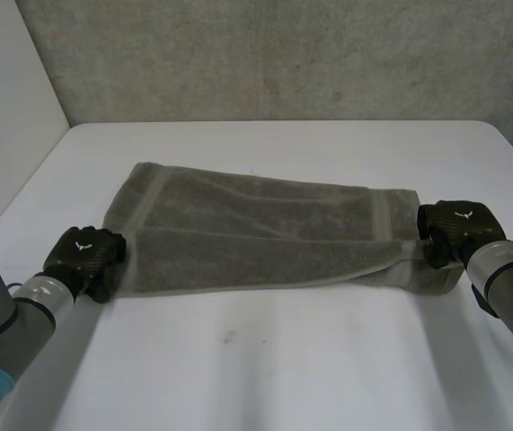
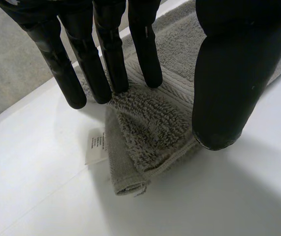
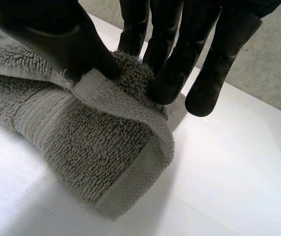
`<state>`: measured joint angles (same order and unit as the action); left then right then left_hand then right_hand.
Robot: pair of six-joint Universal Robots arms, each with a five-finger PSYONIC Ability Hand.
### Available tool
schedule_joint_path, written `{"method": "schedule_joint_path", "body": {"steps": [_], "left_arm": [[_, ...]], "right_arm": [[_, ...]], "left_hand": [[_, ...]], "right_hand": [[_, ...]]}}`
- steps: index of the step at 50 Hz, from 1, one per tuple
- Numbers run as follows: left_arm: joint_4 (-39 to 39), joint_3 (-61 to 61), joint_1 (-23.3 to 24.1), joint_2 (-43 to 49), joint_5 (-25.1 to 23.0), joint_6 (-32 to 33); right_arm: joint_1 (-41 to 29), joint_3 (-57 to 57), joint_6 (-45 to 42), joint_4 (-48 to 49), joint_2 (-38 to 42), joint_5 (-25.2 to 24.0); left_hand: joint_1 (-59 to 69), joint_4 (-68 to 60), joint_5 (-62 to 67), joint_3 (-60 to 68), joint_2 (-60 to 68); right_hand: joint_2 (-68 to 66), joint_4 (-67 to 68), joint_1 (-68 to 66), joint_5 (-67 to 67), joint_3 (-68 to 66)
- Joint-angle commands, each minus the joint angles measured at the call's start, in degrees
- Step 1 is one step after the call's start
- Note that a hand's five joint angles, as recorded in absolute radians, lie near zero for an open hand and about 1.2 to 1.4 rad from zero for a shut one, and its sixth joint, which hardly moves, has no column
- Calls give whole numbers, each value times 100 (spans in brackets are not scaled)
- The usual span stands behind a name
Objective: Fold the towel.
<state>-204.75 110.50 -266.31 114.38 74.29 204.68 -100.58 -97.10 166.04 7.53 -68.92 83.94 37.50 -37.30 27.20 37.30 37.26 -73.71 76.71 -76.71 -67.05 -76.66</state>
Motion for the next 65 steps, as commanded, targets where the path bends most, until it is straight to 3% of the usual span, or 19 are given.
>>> {"method": "schedule_joint_path", "body": {"steps": [1, 14, 16, 25, 27, 33, 41, 44, 46, 52, 57, 63, 65], "left_arm": [[5, -161, 0, 190, 6, 1], [49, -486, 0, 462, 6, 1], [58, -556, 0, 488, 6, 1], [66, -714, 18, 515, -3, -7], [84, -775, 18, 602, -3, -7], [181, -785, 18, 532, 15, -16], [664, -363, -53, -540, -20, -43], [840, -81, -132, -1058, -3, -16], [1163, 251, -210, -1863, -20, -7], [1851, 613, -351, -2939, -108, 1], [2754, 824, -702, -4194, -529, 159], [3072, 912, -1037, -4390, -943, 300], [3064, 990, -1142, -4337, -1205, 318]], "right_arm": [[3, -2, -2, 38, 19, 0], [-6, 7, -10, 55, 115, 0], [-6, 7, -10, 55, 124, 0], [-6, 16, -19, 55, 142, 0], [3, 25, -19, 55, 159, 0], [3, 69, -19, 20, 142, 0], [29, 95, -195, -314, -227, -9], [3, 51, -590, -850, -535, 0], [56, -19, -1072, -1497, -710, 0], [73, -221, -1425, -2379, -1080, -44], [161, -660, -1863, -3143, -2071, -114], [636, -863, -2331, -3320, -2609, -316], [907, -854, -2480, -3329, -2644, -587]], "left_hand": [[552, -571, 582, 571, 576], [1023, -1042, 1053, 1042, 1047], [1876, -1895, 1906, 1895, 1900], [3193, -3212, 3223, 3212, 3217], [4246, -4266, 4276, 4266, 4270], [4250, -4270, 4280, 4270, 4274], [4250, -4270, 4280, 4270, 4274], [4250, -4270, 4280, 4270, 4274], [4250, -4270, 4280, 4270, 4274], [4250, -4270, 4280, 4270, 4274], [4250, -4270, 4280, 4270, 4274], [4250, -4270, 4280, 4270, 4274], [4250, -4270, 4280, 4270, 4274]], "right_hand": [[-629, 329, -329, -295, -334], [-629, 329, -329, -295, -334], [-629, 329, -329, -295, -334], [-629, 329, -329, -295, -334], [-629, 329, -329, -295, -334], [-629, 329, -329, -295, -334], [-629, 329, -329, -295, -334], [-629, 329, -329, -295, -334], [-629, 329, -329, -295, -334], [-629, 329, -329, -295, -334], [-629, 329, -329, -295, -334], [-629, 329, -329, -295, -334], [-629, 329, -329, -295, -334]]}}
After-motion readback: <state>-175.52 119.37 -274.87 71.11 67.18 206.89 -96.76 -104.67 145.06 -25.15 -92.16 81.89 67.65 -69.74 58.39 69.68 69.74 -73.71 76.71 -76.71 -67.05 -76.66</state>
